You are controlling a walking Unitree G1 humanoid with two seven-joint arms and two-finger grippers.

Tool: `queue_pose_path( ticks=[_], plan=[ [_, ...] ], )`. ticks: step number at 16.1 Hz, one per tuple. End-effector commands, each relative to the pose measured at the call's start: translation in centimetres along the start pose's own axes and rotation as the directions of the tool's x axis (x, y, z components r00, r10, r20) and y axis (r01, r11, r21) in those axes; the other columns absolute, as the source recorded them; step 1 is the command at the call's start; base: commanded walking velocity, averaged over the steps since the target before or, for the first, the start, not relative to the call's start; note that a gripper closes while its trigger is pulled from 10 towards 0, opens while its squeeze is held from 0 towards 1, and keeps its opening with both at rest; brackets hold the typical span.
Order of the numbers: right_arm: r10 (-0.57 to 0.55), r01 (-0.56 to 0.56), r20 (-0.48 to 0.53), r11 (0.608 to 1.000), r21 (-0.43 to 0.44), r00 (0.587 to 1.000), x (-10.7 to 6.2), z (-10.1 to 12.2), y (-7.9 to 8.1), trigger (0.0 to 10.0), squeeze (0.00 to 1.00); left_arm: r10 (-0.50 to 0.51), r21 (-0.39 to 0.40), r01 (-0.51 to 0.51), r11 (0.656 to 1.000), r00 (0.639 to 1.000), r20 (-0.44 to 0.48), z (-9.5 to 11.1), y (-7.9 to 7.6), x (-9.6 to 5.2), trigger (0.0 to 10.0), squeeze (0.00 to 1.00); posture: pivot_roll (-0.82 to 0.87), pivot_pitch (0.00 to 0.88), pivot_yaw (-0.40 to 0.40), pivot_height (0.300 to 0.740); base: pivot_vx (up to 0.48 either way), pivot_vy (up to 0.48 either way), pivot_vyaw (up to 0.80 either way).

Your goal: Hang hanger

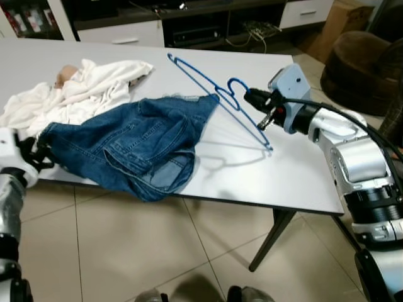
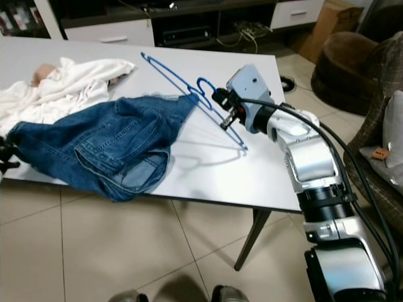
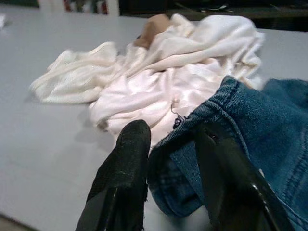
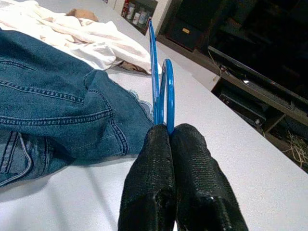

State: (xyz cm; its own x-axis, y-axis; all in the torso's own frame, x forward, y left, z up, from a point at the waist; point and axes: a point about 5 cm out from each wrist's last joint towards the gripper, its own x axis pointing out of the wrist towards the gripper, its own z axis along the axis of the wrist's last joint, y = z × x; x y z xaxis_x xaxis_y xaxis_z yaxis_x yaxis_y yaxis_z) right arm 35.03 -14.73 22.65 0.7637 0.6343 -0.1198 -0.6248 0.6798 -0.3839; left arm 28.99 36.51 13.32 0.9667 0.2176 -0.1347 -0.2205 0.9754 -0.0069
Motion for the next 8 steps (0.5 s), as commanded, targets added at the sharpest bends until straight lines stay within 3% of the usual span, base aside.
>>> queue_pose_path(
  ticks=[1,2,3,4,5,6,7,8],
  plan=[
    [-0.016,0.016,0.018,1.0,0.001,1.0,-0.4,0.4,-0.3,10.0,0.0,0.036,-0.037,-0.036,0.999,0.999,-0.008,0.3,0.6,0.0,10.0,0.0,-0.06,0.042,0.017,0.74,0.0,0.0,0.0],
    [-0.018,0.018,0.017,1.0,0.002,1.0,-0.4,0.3,-0.3,10.0,0.0,0.039,-0.229,-0.028,0.973,0.998,0.043,1.1,0.6,0.1,10.0,0.0,-0.06,0.042,0.017,0.74,0.0,0.0,0.0],
    [-0.019,0.019,0.017,1.0,0.002,1.0,-0.4,0.3,-0.3,10.0,0.0,0.02,-0.296,0.001,0.955,0.998,0.067,1.4,0.5,0.0,10.0,1.0,-0.06,0.042,0.017,0.74,0.0,0.0,0.0],
    [-0.021,0.021,0.016,1.0,0.005,1.0,-0.4,0.3,-0.3,10.0,0.0,-0.062,-0.365,0.093,0.926,0.993,0.096,1.6,-0.3,-0.2,10.0,1.0,-0.06,0.039,0.019,0.74,0.0,0.0,0.0],
    [-0.022,0.022,0.015,1.0,0.007,1.0,-0.4,0.3,-0.3,10.0,0.0,-0.119,-0.33,0.139,0.934,0.99,0.079,1.4,-0.7,-0.5,10.0,1.0,-0.06,0.039,0.019,0.74,0.0,0.0,0.0],
    [-0.022,0.022,0.015,1.0,0.009,1.0,-0.4,0.3,-0.2,10.0,0.0,-0.14,-0.202,0.146,0.968,0.989,0.044,1.1,-0.8,-0.8,10.0,1.0,-0.06,0.039,0.019,0.74,0.0,0.0,0.0],
    [-0.023,0.022,0.015,1.0,0.011,1.0,-0.4,0.2,-0.2,10.0,0.0,-0.177,-0.026,0.178,0.984,0.983,0.045,1.1,-1.0,-1.3,10.0,0.5,-0.06,0.039,0.019,0.74,0.0,0.0,0.0],
    [-0.023,0.022,0.015,1.0,0.012,1.0,-0.4,0.2,-0.3,10.0,0.0,-0.219,0.018,0.219,0.976,0.974,0.049,1.3,-1.3,-1.7,10.0,0.0,-0.05,0.04,0.017,0.74,0.0,0.0,0.0]
  ],
)
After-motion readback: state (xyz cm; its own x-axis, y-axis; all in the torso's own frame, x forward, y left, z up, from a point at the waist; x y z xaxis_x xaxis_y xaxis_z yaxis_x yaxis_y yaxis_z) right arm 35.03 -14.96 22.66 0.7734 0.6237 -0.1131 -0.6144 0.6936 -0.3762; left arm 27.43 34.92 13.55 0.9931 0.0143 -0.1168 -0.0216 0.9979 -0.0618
